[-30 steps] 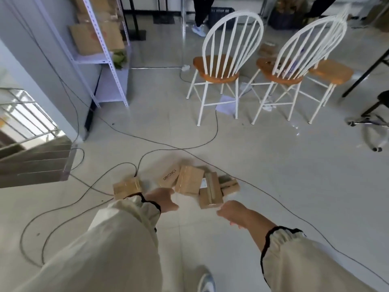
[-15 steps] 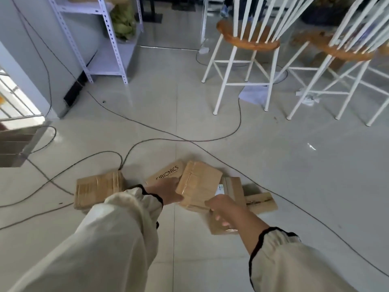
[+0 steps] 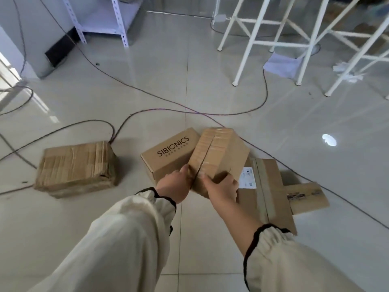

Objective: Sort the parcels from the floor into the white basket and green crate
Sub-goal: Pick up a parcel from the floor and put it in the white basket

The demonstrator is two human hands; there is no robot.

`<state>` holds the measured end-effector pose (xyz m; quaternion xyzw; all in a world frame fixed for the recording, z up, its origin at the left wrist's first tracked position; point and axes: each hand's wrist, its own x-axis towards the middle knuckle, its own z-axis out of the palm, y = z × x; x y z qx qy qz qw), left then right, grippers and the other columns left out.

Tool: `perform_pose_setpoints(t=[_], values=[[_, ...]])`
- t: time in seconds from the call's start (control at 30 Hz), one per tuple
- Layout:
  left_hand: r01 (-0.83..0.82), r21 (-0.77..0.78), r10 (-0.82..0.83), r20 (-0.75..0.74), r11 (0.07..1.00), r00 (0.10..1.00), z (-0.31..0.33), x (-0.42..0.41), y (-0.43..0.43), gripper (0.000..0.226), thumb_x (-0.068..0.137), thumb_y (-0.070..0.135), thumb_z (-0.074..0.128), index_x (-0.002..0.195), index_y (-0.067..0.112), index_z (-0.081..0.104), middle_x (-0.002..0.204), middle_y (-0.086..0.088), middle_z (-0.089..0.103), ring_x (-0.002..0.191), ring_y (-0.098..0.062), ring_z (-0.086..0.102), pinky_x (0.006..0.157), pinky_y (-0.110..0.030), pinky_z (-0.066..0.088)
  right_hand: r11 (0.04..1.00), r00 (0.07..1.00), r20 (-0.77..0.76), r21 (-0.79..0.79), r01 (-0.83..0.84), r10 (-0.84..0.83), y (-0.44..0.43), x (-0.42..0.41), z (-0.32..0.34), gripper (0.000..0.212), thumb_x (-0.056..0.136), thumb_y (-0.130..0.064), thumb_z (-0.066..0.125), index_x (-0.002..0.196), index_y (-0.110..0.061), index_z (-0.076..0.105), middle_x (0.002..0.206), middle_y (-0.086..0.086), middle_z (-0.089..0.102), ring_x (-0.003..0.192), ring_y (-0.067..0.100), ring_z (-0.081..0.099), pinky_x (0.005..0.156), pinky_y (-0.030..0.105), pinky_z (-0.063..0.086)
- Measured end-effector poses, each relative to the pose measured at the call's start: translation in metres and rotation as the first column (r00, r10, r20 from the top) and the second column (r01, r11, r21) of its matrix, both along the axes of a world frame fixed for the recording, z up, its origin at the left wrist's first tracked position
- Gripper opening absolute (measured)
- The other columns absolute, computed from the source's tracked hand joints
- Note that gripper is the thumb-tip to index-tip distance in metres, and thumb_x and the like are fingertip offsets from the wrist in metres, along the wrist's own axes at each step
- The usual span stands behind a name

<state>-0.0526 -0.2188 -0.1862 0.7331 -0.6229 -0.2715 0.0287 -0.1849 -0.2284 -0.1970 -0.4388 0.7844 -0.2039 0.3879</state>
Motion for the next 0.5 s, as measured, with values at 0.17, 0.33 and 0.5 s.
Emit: perform_pose_setpoints(t=[0.17, 0.33, 0.5], values=[[-0.024, -0.03, 0.022, -0.067, 0.999, 0.998, -0.003, -0.006, -0.012, 0.051, 0.099, 0.029, 0.032, 0.148, 0.023, 0.019, 0.125, -0.011, 0.057, 0.11, -0.028, 0.058, 0.094, -0.042, 0.048, 1.0, 0.999, 0.03, -0.006, -0.029, 0.029, -0.009, -0.008, 0.001, 0.092, 0.07, -0.06, 0.069, 0.14, -0.014, 0.031, 0.137, 0.008, 0.034, 0.123, 0.032, 0.042, 0.101, 0.041, 0.04], [-0.045, -0.138, 0.031, -0.105, 0.989, 0.994, 0.012, -0.006, -0.015, 0.05, 0.095, 0.021, 0.039, 0.143, 0.023, 0.028, 0.126, -0.01, 0.054, 0.107, -0.026, 0.057, 0.088, -0.037, 0.049, 1.0, 0.979, 0.203, 0.017, -0.008, 0.005, -0.007, -0.01, 0.01, 0.067, 0.077, -0.041, 0.069, 0.132, -0.014, 0.043, 0.12, 0.005, 0.05, 0.099, 0.022, 0.053, 0.063, 0.02, 0.047], [-0.051, -0.323, 0.049, -0.013, 0.945, 0.999, 0.026, 0.007, 0.009, 0.039, 0.093, 0.029, 0.045, 0.132, 0.023, 0.047, 0.12, -0.001, 0.058, 0.094, -0.019, 0.058, 0.074, -0.03, 0.047, 0.964, 0.791, 0.595, 0.266, -0.026, -0.143, 0.017, -0.021, 0.015, 0.008, 0.089, -0.021, 0.057, 0.095, -0.02, 0.052, 0.097, 0.007, 0.058, 0.089, 0.022, 0.058, 0.067, 0.036, 0.054]])
